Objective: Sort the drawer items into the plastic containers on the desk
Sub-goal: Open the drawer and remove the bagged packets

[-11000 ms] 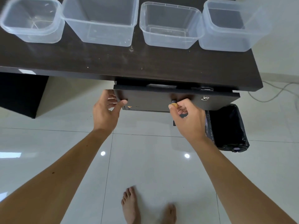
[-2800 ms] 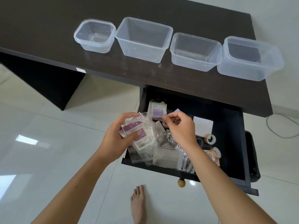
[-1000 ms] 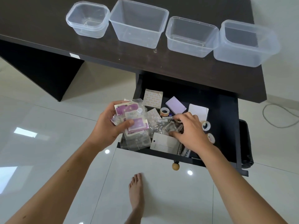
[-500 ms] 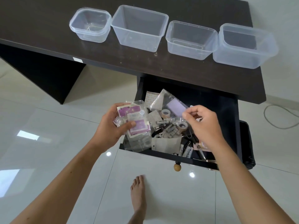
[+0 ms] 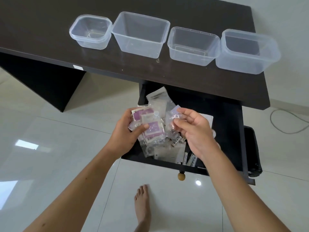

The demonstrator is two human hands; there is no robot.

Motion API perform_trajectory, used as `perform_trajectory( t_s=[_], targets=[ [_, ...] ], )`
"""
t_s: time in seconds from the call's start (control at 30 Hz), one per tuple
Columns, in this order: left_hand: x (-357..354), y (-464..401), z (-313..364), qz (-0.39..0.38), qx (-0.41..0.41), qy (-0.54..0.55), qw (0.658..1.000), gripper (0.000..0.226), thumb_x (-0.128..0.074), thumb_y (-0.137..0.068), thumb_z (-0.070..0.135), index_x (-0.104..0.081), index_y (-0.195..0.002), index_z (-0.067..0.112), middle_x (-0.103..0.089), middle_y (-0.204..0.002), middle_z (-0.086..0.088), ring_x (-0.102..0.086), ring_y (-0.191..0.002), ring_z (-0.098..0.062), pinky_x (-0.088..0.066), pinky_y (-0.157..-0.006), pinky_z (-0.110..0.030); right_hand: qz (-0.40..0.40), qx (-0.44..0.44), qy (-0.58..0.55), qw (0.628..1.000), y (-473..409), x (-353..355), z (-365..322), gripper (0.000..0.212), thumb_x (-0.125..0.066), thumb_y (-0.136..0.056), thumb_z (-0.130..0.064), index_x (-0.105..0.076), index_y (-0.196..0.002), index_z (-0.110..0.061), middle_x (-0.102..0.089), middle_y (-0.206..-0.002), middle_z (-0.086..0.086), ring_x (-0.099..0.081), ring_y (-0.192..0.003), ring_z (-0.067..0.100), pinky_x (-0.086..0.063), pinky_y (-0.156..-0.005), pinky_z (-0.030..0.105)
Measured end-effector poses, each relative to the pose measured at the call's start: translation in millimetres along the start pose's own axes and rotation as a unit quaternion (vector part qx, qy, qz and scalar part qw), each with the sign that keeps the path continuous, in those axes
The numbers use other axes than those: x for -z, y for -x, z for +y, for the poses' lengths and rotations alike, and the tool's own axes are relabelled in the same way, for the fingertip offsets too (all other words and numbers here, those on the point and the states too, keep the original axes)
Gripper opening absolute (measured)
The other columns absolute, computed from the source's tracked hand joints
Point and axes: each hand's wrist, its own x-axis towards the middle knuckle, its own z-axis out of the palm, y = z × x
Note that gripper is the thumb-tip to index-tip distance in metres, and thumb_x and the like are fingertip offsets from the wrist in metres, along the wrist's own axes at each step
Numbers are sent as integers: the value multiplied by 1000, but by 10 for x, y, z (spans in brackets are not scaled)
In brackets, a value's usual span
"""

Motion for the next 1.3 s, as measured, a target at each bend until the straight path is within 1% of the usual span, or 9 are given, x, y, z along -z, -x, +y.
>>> perform_trajectory(
  t_s=[0.1,0.33,0.43,0.6,0.8,0.9,1.1,1.23,1.3],
  targets=[
    [-62,11,57,-6,4,38,999,53,-74,-92,26,-53,-139,13,-73,-126,0,-71,-118,-16,-59,-102,-49,-10,8,108,994,7,-90,108,33,-80,-91,-2,-73,-117,-21,-78,-112,9,-79,-99,26,-64,-96,47],
    [-26,-10,20,-52,26,95,994,73,-85,-85,31,-46,-146,15,-70,-133,-8,-71,-121,-26,-61,-99,-40,8,26,178,984,36,-287,218,30,-88,-87,-21,-73,-110,-32,-77,-107,-8,-77,-98,12,-60,-75,27],
    [-25,-8,22,-52,33,98,993,96,-97,-68,36,-46,-146,14,-70,-134,-6,-72,-119,-24,-61,-98,-39,13,35,167,985,33,-324,221,32,-88,-86,-20,-73,-113,-31,-77,-109,-7,-77,-99,12,-64,-81,30],
    [-60,-15,-8,-26,21,85,996,74,-89,-77,3,-52,-141,14,-72,-128,-7,-72,-119,-28,-58,-101,-58,4,52,133,990,51,-349,206,29,-87,-87,-13,-74,-110,-23,-82,-99,-1,-80,-91,11,-63,-80,29],
    [-59,-6,-37,-10,7,69,998,64,-82,-85,-7,-57,-138,17,-74,-126,-3,-71,-120,-24,-59,-97,-60,-20,63,181,981,78,-297,194,25,-87,-87,-21,-76,-108,-28,-83,-96,-9,-78,-91,7,-61,-90,33],
    [-66,6,-29,-9,-2,67,998,63,-80,-85,-9,-58,-137,18,-73,-129,2,-68,-125,-25,-61,-94,-59,-29,73,178,981,93,-243,194,26,-88,-86,-19,-78,-109,-26,-82,-97,-5,-78,-91,16,-65,-87,37],
    [-97,70,23,16,-17,94,995,62,-75,-86,-17,-57,-136,16,-74,-129,2,-75,-112,-28,-67,-75,-45,-2,90,170,981,77,119,187,23,-84,-90,-21,-77,-110,-30,-79,-102,-3,-75,-97,14,-62,-88,27],
    [-23,67,41,59,-39,95,993,63,-72,-86,-20,-57,-135,16,-73,-131,1,-77,-107,-28,-67,-74,-39,-89,32,410,907,40,385,262,25,-86,-88,-26,-77,-109,-35,-71,-100,-8,-60,-75,-7,-45,-69,7],
    [45,31,40,71,-40,100,992,63,-71,-86,-22,-55,-137,13,-72,-134,-1,-77,-107,-30,-66,-75,-39,-126,31,499,857,28,426,313,29,-88,-85,-30,-78,-113,-33,-64,-108,-10,-56,-83,-8,-38,-67,7]
  ],
)
